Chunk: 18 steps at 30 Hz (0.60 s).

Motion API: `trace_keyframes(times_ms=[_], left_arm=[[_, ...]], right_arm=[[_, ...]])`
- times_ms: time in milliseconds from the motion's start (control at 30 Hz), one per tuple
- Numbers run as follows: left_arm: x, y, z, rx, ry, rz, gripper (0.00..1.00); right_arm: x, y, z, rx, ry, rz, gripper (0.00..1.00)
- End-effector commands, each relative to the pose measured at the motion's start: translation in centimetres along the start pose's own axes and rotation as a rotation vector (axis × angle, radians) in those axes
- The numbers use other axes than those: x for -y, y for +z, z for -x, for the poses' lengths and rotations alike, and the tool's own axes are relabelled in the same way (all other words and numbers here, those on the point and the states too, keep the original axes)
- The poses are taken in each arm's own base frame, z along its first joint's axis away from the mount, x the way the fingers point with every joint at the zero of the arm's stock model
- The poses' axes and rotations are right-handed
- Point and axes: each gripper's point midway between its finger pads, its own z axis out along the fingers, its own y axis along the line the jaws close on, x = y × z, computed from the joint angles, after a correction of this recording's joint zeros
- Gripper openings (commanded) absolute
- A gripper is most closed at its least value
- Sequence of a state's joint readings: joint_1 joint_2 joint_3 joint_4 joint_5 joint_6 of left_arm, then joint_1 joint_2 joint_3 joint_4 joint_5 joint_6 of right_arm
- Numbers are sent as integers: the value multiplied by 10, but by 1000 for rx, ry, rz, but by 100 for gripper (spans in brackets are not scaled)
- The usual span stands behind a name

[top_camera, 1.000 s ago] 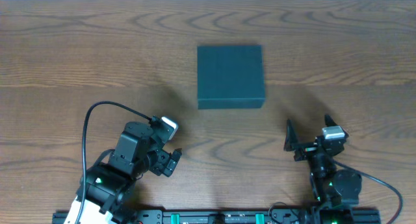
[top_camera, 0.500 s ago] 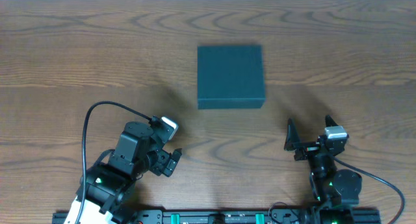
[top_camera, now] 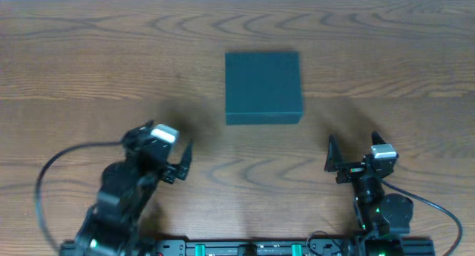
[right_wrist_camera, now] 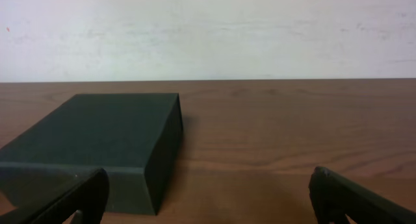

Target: Pack container

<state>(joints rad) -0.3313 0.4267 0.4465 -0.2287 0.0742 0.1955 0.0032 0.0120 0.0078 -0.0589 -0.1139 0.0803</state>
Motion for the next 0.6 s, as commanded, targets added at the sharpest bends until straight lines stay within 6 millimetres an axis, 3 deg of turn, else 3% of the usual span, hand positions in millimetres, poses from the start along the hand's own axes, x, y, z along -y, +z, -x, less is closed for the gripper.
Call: trace_keyframes(times_ms=[0, 133, 300, 433, 567], left_arm=[[-22, -11, 13, 126, 5, 104, 96], [-46, -32, 49, 365, 6, 222, 95], [-54, -57, 80, 588, 17, 290, 95], [-54, -68, 82, 649, 60, 318, 95], [-53, -62, 62, 641, 48, 322, 95]], right_arm=[[4, 0, -1, 1, 16, -19, 99], [4, 0, -1, 1, 17, -19, 99], [4, 0, -1, 1, 16, -19, 99], [4, 0, -1, 1, 17, -19, 99], [4, 0, -1, 1, 16, -19, 99]])
